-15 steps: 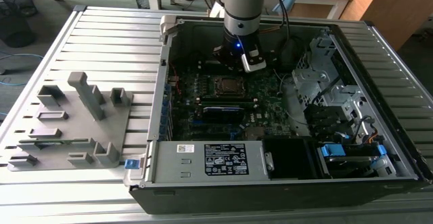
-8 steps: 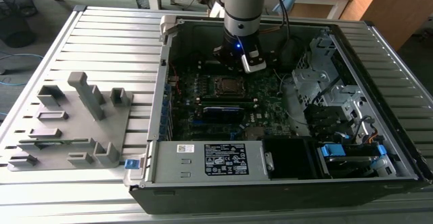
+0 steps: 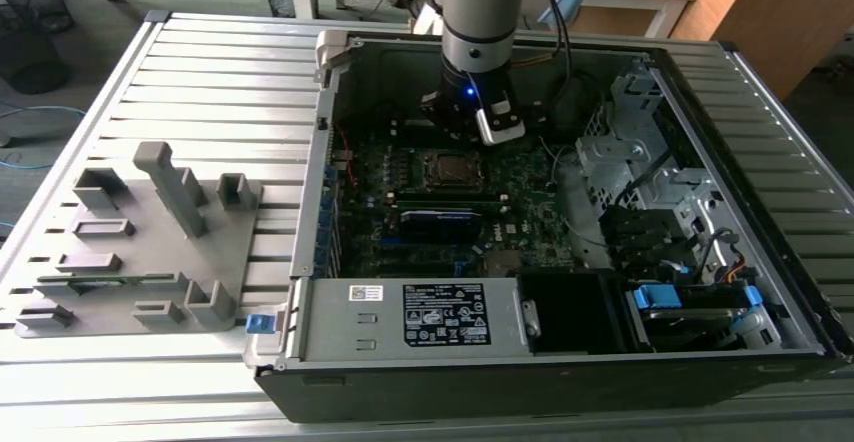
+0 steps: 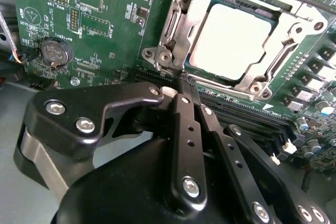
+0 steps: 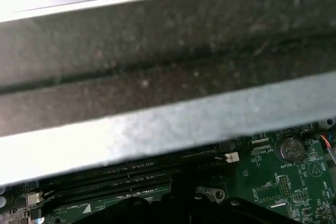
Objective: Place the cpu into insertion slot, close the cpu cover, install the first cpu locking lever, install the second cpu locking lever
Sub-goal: 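Install the first cpu locking lever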
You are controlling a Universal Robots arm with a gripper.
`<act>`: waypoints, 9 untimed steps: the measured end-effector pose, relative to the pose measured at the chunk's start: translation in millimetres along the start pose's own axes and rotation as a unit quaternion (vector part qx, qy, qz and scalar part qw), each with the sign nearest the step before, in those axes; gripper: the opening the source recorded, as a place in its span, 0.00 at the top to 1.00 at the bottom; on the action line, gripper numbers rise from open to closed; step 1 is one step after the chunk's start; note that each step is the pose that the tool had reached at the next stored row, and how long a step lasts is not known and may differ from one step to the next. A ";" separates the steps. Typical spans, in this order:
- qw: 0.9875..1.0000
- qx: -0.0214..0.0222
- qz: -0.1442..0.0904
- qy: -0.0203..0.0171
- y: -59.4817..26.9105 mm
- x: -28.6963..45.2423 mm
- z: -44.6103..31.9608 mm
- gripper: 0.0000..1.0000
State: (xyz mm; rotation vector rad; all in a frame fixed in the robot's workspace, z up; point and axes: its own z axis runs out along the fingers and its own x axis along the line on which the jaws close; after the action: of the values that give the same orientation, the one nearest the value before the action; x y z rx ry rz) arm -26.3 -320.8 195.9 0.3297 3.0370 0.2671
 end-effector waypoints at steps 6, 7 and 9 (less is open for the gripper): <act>1.000 -0.007 0.001 0.001 -0.3 -1.0 0.1 0.89; 1.000 -0.008 0.001 0.002 -0.4 -1.2 0.0 0.89; 1.000 -0.009 0.001 0.002 -0.3 -1.3 -0.2 0.89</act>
State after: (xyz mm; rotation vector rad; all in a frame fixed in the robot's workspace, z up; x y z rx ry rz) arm -25.2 -321.4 196.2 0.3314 3.0361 0.2939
